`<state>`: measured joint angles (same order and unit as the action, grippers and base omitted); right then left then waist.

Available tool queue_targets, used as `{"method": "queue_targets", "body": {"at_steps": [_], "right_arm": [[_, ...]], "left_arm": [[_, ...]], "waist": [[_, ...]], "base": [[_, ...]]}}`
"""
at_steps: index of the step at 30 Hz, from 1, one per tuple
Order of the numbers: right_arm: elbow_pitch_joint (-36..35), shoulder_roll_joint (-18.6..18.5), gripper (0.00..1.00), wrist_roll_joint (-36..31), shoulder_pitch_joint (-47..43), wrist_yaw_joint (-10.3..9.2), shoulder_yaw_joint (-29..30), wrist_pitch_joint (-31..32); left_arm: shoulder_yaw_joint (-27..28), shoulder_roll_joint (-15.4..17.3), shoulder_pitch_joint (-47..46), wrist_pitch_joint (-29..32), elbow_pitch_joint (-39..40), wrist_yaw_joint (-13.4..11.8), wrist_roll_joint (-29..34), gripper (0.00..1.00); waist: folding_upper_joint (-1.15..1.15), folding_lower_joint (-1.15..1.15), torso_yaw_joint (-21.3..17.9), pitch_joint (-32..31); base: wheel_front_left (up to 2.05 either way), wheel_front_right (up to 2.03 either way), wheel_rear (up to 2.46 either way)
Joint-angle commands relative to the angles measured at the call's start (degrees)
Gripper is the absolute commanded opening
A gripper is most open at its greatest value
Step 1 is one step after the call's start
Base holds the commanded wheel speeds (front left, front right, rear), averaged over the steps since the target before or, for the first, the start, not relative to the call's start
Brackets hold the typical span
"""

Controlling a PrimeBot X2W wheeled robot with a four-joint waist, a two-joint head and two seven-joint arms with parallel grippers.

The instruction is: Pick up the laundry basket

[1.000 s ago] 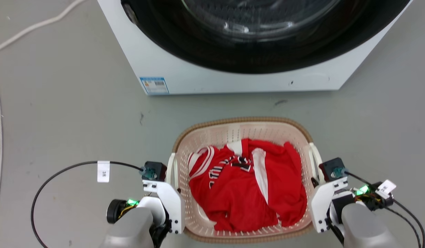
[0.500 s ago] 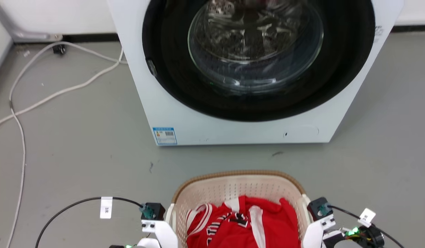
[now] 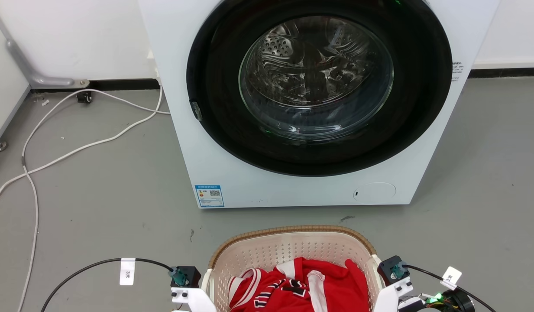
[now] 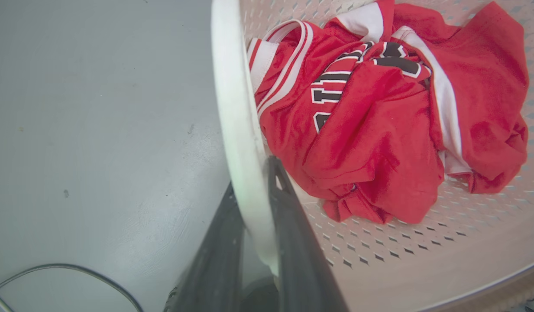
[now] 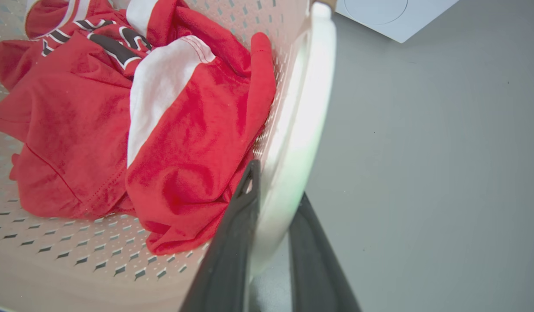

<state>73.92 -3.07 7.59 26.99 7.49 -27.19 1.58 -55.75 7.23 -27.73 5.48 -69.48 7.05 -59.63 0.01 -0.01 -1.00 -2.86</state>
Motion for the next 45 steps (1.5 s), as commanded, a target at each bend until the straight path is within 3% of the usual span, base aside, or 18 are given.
{"method": "queue_targets", "body": {"at_steps": [1,45], "right_arm": [[-0.2,0.3,0.00,0.3,-0.5,0.00,-0.9,0.1],[-0.2,-0.9,0.00,6.6,-1.1,0.00,-7.3,0.9]], "left_arm": [[-0.3,-0.5,0.1,-0.6,0.4,0.8,-0.2,0.00],[-5.1,0.1,-0.3,-0.9,-0.6,0.7,-4.6,0.00]], "waist": [[-0.01,0.01,0.0,-0.3],[-0.01,0.01,-0.8,-1.3]], "base": [[0.00,0.00,0.00],[0.00,0.00,0.00]]}}
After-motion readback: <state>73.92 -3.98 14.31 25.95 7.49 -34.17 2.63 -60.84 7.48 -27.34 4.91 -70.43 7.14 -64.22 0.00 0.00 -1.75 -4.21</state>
